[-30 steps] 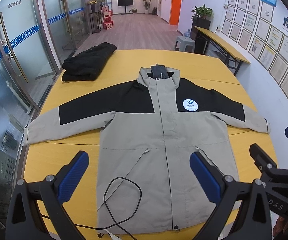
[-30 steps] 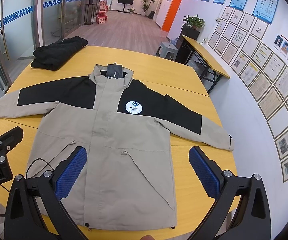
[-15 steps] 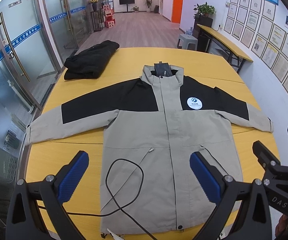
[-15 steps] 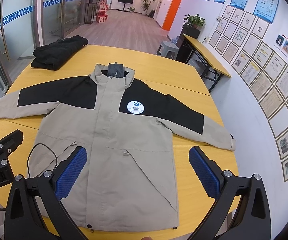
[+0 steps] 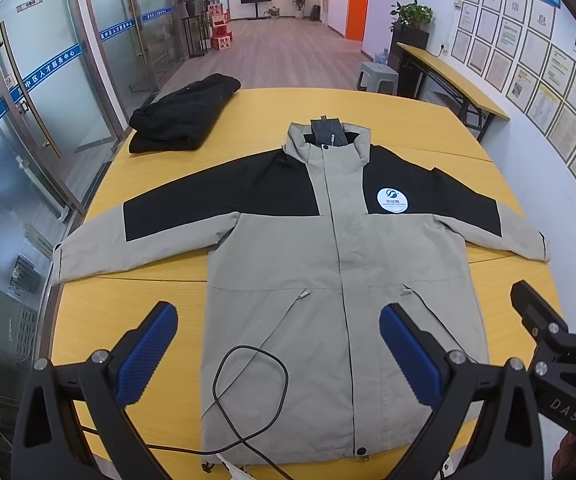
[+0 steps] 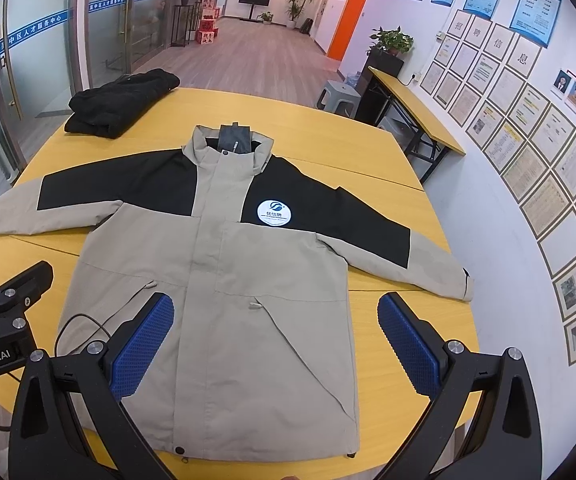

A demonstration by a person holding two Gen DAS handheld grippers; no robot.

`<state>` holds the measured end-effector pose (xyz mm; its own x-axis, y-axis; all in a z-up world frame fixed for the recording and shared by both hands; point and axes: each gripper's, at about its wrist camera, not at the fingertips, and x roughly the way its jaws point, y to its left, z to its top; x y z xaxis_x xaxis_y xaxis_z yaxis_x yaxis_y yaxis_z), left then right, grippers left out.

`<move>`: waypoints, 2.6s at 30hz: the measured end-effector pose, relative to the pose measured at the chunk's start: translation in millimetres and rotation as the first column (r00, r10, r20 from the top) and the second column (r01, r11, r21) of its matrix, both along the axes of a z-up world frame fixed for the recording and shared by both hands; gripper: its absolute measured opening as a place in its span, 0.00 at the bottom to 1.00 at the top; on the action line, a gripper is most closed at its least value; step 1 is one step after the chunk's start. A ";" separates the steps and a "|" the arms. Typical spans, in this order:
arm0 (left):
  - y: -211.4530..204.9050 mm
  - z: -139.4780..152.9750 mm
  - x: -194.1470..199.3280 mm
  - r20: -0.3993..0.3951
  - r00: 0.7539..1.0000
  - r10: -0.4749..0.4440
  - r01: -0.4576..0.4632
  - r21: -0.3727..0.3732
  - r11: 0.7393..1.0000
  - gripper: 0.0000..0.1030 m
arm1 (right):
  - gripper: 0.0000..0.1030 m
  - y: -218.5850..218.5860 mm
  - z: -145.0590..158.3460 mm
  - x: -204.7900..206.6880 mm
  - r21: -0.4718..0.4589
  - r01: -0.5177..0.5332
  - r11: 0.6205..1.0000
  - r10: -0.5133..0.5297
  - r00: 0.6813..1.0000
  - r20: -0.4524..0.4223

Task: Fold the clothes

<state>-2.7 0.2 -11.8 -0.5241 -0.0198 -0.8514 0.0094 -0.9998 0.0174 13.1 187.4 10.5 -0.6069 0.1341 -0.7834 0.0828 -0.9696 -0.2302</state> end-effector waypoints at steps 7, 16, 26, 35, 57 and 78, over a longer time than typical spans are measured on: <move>2.8 -3.5 -2.1 0.009 1.000 0.005 -0.005 -0.002 1.000 1.00 | 1.00 3.2 -2.1 1.2 -0.002 0.002 1.000 -0.002 1.000 0.000; 6.6 -7.1 -5.6 0.021 1.000 0.011 -0.011 0.001 1.000 1.00 | 1.00 3.1 -5.7 -2.9 0.008 -0.018 1.000 0.018 1.000 0.015; -2.3 -6.6 -13.1 0.023 0.999 0.040 -0.039 -0.025 0.999 1.00 | 1.00 3.3 -4.6 -17.0 0.004 -0.036 0.999 0.036 0.999 0.011; -1.6 -16.2 -13.1 0.033 0.998 0.058 -0.056 -0.042 0.998 1.00 | 1.00 1.2 -9.0 -15.7 -0.019 -0.061 0.998 0.061 0.998 0.015; 74.0 -57.0 -57.4 0.010 1.000 -0.028 0.028 0.022 0.999 1.00 | 1.00 76.6 -26.7 -44.0 -0.120 -0.071 0.990 0.060 0.994 -0.090; 340.8 -248.9 -255.3 -0.104 0.847 -0.522 0.527 0.026 0.850 1.00 | 1.00 533.0 -241.4 -143.9 -0.386 0.450 0.805 -0.511 0.857 -0.066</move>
